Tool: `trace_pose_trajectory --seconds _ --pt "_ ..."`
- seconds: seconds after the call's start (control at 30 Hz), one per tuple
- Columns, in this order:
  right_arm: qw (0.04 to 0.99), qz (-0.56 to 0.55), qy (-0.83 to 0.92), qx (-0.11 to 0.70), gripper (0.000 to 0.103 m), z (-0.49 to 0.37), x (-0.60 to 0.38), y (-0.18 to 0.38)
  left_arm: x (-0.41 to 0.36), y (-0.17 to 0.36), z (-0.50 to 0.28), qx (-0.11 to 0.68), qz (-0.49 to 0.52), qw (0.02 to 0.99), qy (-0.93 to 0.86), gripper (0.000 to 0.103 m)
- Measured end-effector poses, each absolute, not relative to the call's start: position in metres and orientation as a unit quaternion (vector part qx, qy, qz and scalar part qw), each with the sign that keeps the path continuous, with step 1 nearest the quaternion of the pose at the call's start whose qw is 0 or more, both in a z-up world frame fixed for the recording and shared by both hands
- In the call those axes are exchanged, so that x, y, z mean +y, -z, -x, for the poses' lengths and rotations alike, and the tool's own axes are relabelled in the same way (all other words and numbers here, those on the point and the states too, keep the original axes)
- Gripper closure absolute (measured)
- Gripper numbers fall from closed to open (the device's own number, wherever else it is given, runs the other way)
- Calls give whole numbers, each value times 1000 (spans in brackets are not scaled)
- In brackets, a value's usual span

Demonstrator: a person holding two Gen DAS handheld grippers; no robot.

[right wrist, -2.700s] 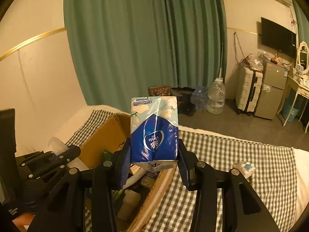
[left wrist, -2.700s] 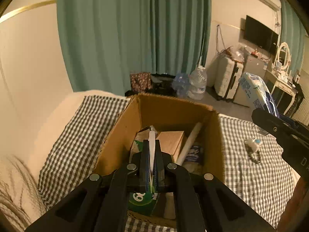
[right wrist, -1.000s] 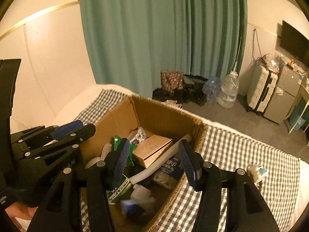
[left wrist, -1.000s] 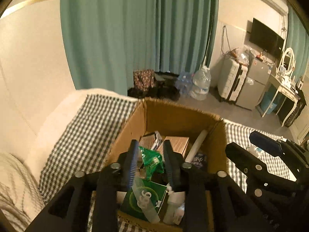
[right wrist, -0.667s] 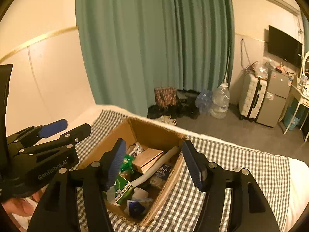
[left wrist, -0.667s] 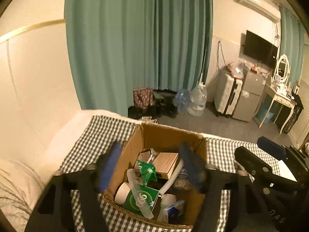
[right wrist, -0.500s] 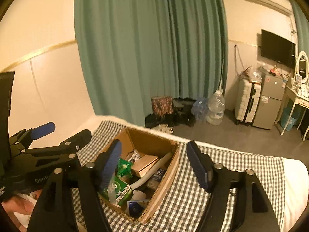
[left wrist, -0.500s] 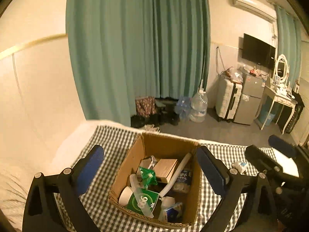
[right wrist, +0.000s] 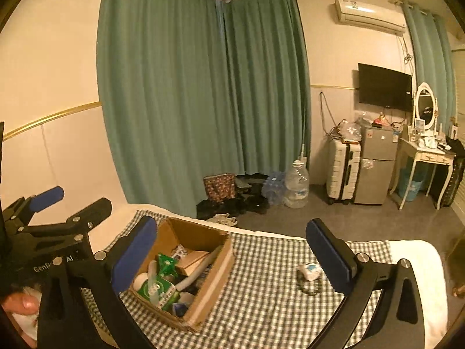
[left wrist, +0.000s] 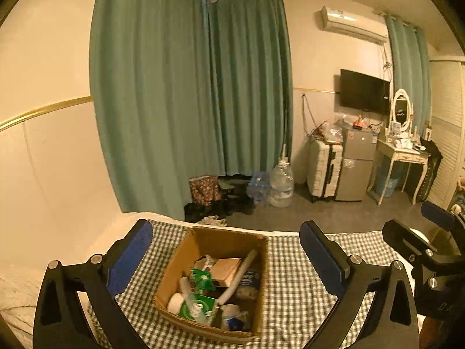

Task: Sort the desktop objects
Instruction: 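Move both tools back over the white toy and bead bracelet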

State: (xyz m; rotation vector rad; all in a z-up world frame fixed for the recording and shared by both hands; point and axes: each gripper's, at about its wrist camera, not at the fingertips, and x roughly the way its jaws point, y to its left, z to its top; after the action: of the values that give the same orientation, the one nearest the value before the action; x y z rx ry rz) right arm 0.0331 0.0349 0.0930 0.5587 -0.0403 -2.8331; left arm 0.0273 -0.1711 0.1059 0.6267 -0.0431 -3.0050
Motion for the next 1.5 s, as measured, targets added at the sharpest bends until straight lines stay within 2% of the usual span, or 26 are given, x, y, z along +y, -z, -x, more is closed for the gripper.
trace_pose_trajectory --seconds 0.43,1.07,1.5 --pt "77 -189 979 -23 0 -58 104 -96 -109 -108 -27 -7 -208 -17 978 0" --pt "14 -222 973 -57 0 -44 215 -70 -30 -69 8 -37 -246 -64 966 0" --pt "17 -286 956 -59 0 16 227 -7 -18 -8 55 -60 -302 -69 949 0"
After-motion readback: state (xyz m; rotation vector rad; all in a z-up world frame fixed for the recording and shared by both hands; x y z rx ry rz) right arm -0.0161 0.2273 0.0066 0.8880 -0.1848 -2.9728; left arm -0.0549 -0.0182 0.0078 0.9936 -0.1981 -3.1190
